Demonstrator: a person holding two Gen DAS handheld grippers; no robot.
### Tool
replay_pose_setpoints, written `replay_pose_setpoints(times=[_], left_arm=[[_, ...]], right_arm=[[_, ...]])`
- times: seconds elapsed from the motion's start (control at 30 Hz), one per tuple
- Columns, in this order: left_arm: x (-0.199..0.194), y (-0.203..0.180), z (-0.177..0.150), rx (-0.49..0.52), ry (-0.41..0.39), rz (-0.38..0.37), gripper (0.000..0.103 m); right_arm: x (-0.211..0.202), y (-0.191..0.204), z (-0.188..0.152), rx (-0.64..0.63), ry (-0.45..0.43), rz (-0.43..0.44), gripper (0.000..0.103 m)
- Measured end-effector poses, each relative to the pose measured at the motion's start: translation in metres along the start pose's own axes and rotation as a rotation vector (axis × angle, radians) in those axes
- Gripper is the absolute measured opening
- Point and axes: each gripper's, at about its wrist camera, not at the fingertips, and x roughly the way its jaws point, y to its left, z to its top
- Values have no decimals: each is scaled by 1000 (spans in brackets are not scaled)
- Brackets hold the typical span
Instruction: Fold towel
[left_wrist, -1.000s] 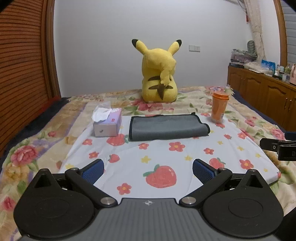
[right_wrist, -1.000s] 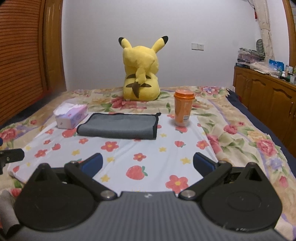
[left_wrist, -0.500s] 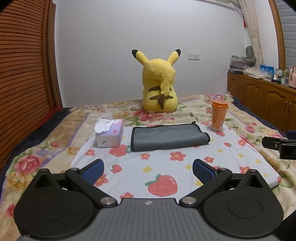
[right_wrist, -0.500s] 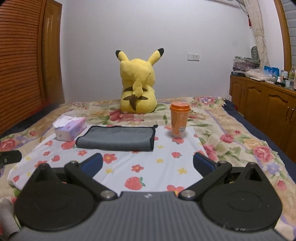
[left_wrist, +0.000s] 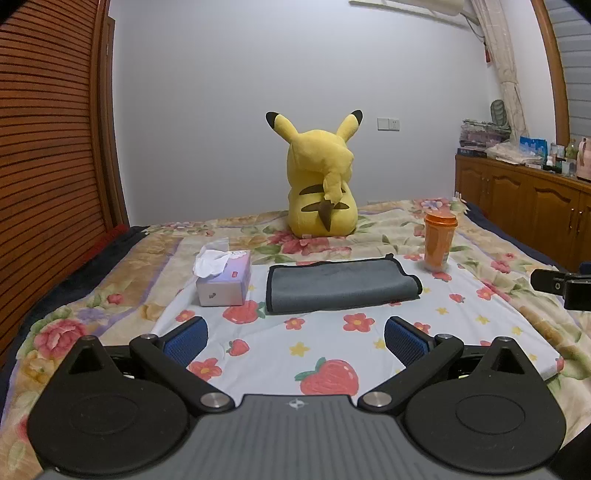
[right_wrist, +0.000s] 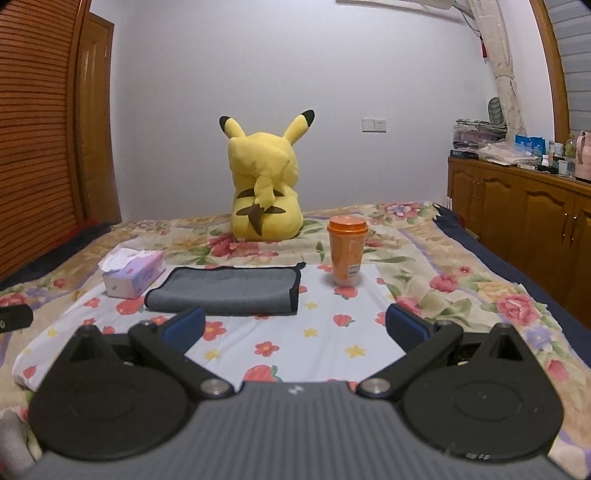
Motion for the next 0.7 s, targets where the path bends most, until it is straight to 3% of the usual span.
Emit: replay_pose_setpoints(times=[0.7], left_arm=[[0, -1, 0, 3, 3, -1, 103]], right_arm=[[0, -1, 0, 4, 0, -1, 103]])
